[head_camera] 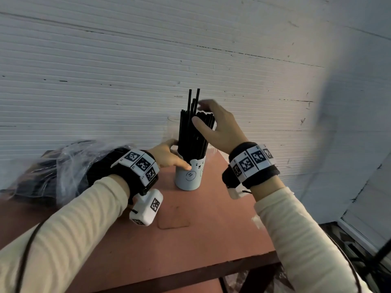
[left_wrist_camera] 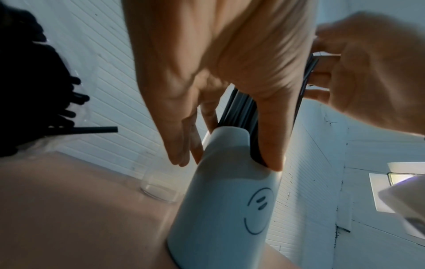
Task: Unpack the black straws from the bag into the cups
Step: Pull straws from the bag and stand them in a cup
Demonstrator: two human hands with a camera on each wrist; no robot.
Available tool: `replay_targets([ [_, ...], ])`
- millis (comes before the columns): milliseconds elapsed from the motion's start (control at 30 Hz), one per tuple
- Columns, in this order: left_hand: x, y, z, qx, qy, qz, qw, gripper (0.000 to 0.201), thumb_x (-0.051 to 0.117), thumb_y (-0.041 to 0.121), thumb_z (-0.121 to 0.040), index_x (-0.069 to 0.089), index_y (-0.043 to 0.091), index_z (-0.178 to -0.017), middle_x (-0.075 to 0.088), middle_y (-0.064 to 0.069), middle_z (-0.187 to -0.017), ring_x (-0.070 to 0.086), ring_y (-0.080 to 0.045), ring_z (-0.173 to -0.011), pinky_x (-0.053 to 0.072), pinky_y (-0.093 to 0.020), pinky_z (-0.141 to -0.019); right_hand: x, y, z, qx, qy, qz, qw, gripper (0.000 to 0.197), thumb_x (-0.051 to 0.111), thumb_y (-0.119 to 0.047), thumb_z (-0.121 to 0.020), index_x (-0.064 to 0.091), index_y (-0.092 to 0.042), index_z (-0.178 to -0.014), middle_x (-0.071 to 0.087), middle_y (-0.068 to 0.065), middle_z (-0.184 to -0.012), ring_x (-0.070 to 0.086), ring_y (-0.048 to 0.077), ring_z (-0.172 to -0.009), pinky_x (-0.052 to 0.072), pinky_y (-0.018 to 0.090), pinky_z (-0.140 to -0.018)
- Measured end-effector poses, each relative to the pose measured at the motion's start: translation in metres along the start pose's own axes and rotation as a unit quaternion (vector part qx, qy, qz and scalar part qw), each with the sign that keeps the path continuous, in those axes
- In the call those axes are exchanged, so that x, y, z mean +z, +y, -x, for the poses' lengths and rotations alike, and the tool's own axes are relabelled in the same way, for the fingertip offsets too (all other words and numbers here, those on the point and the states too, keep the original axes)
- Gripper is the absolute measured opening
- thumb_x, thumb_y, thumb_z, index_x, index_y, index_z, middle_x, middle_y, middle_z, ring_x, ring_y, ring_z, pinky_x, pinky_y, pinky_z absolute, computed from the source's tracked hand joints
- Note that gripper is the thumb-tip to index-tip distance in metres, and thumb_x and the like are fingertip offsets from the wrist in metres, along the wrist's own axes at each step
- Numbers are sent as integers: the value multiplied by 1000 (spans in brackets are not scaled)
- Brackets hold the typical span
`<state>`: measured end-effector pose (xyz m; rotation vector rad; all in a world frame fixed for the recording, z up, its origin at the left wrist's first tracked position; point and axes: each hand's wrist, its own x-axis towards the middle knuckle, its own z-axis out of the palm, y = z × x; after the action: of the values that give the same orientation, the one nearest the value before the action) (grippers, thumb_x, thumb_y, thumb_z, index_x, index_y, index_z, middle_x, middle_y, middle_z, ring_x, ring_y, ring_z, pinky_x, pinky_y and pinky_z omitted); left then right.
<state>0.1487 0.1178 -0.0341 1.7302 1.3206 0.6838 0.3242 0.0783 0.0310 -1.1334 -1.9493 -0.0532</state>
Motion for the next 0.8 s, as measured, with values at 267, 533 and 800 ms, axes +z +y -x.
replay_targets([
  [267, 0, 0, 2, 12, -17, -28, 999, 91, 89, 28, -63, 41, 22, -140, 61, -1, -123, 55, -21, -120, 42, -39, -107, 6, -22, -15, -68, 47, -80, 993, 40, 51, -22, -97, 48, -19, -137, 49, -2, -139, 50, 10, -123, 39, 13, -99],
  [533, 5, -1, 8, 35, -6, -5, 999, 82, 85, 21, -69, 42, 13, -138, 54, 4, -126, 50, -11, -111, 39, -25, -94, 17, -8, -5, -93, 30, 56, 994, 39, 49, -20, -97, 52, -15, -135, 51, 2, -140, 50, 19, -125, 41, 32, -105],
  [800, 7, 1, 10, 42, 5, -5, 999, 81, 86, 18, -68, 43, 15, -137, 57, 3, -115, 55, -17, -112, 42, -27, -94, 14, -7, 5, -69, -29, 127, 989, 41, 39, -27, -103, 48, -13, -140, 46, 3, -147, 40, 16, -137, 17, 28, -117],
])
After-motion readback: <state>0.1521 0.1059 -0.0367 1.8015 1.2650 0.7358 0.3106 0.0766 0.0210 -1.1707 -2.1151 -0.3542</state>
